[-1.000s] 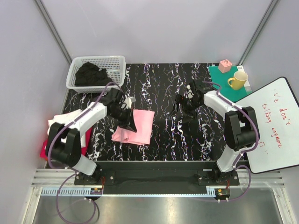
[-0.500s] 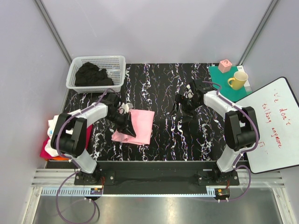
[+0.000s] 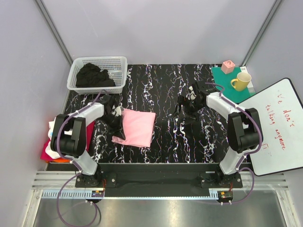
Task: Fold and stack the t-shirts
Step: Fold the long partially folded tshirt into a neat square, then put the neatly folded tshirt into the corner of the board with the left arm
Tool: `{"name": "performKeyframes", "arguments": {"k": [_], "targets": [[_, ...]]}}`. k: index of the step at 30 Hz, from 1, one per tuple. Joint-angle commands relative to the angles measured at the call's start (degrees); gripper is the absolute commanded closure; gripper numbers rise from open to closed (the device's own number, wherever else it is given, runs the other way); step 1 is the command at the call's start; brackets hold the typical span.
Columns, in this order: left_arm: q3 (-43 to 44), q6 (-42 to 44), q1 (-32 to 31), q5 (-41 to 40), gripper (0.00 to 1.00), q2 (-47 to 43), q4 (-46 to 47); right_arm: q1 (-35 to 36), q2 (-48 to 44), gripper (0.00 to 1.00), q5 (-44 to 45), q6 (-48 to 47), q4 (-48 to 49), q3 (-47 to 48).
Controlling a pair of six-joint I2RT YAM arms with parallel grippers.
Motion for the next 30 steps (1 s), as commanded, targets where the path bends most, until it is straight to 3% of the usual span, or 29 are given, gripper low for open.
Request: {"name": "performKeyframes", "arguments": {"k": [1, 9, 14, 16, 17, 20, 24, 30], "targets": [[1.51, 1.08, 2.45, -4.68, 1.00, 2.93, -1.26, 0.10, -2.01, 0.00, -0.38, 0.44, 0.68, -0.32], [3.87, 0.54, 6.33, 4.62, 1.00, 8.92, 3.57, 0.10, -2.27, 0.00, -0.29, 0.61, 0.68, -0.85], [8.10, 3.71, 6.33, 13.51, 1.00, 2.18, 4.62, 0.10, -2.45, 0.00, -0.29, 0.70, 0.68, -0.59], [9.16, 2.32, 6.33, 13.34, 0.84, -0.91, 5.59, 0.10, -2.27, 0.00, -0.38, 0.70, 0.68, -0.41], [9.25, 1.96, 6.33, 13.52, 0.52, -1.44, 6.64, 0.10, -1.84, 0.00, -0.55, 0.70, 0.76, -0.32], [9.42, 0.20, 6.41, 10.99, 0.21, -1.10, 7.53, 0.10, -0.87, 0.00, -0.73, 0.70, 0.85, 0.47], [11.09, -0.94, 6.59, 5.88, 0.01, 2.41, 6.83, 0.10, 0.19, 0.00, -1.26, 0.79, 0.85, 2.05], [14.69, -0.51, 6.68, -1.94, 0.01, 2.78, 4.63, 0.18, 1.42, 0.00, -1.87, 0.88, 0.85, 3.54]]}}
